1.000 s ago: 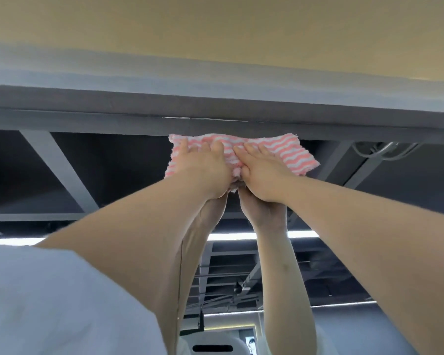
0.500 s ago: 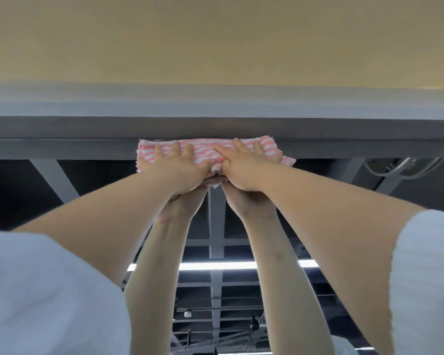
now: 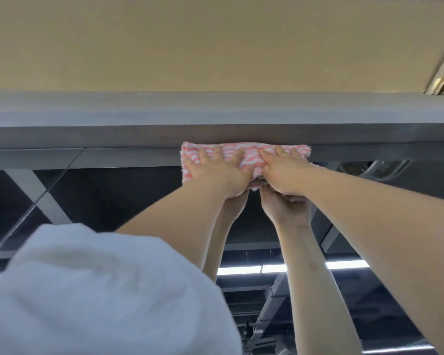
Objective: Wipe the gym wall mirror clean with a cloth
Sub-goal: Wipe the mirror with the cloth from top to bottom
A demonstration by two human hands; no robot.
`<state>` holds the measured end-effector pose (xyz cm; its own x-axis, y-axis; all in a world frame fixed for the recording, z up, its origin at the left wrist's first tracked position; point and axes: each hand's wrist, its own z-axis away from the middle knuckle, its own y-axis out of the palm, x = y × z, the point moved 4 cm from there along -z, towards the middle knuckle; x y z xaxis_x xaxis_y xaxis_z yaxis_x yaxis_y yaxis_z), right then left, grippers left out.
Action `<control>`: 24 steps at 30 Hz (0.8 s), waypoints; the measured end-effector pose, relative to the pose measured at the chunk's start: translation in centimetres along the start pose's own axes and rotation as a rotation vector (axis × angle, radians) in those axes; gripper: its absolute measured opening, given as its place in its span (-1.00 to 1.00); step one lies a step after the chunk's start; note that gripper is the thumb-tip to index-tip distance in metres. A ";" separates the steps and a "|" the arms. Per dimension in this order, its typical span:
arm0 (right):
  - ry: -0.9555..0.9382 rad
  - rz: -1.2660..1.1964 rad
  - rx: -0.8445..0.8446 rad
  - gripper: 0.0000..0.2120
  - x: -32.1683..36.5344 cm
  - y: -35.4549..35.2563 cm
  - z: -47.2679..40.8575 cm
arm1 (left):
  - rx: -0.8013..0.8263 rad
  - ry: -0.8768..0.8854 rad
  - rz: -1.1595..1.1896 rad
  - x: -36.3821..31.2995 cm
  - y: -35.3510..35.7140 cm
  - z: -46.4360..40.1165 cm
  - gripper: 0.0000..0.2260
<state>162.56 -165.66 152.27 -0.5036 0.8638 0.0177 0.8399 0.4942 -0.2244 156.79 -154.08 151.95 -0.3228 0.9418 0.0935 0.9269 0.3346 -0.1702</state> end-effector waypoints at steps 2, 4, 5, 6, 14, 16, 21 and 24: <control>0.024 0.011 0.013 -0.48 -2.4 0.0 0.9 | -0.004 0.035 0.026 -2.3 0.4 0.1 -0.52; 0.052 0.002 0.019 -0.50 -4.5 0.2 2.1 | 0.003 0.071 0.027 -4.3 0.8 0.6 -0.53; 0.063 -0.007 0.016 -0.50 -5.4 0.3 2.8 | 0.010 0.088 0.025 -5.1 0.9 1.0 -0.54; 0.073 -0.016 0.013 -0.50 -6.1 0.5 3.6 | 0.018 0.102 0.023 -5.7 1.1 1.5 -0.54; 0.073 -0.008 -0.018 -0.47 -6.7 1.6 7.1 | 0.033 0.138 -0.006 -6.1 1.9 4.3 -0.53; 0.076 -0.013 -0.010 -0.47 -6.0 1.8 7.6 | 0.042 0.143 -0.005 -5.4 1.8 4.8 -0.54; 0.060 -0.014 0.021 -0.46 -1.7 2.2 9.0 | 0.054 0.140 -0.024 -1.3 1.5 7.0 -0.54; 0.025 -0.016 0.029 -0.47 2.4 2.6 9.7 | 0.053 0.105 -0.025 2.7 1.4 8.2 -0.54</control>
<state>161.58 -163.23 142.27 -0.5118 0.8579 0.0454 0.8250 0.5056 -0.2523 155.61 -150.78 143.93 -0.3216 0.9255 0.1999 0.9065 0.3620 -0.2175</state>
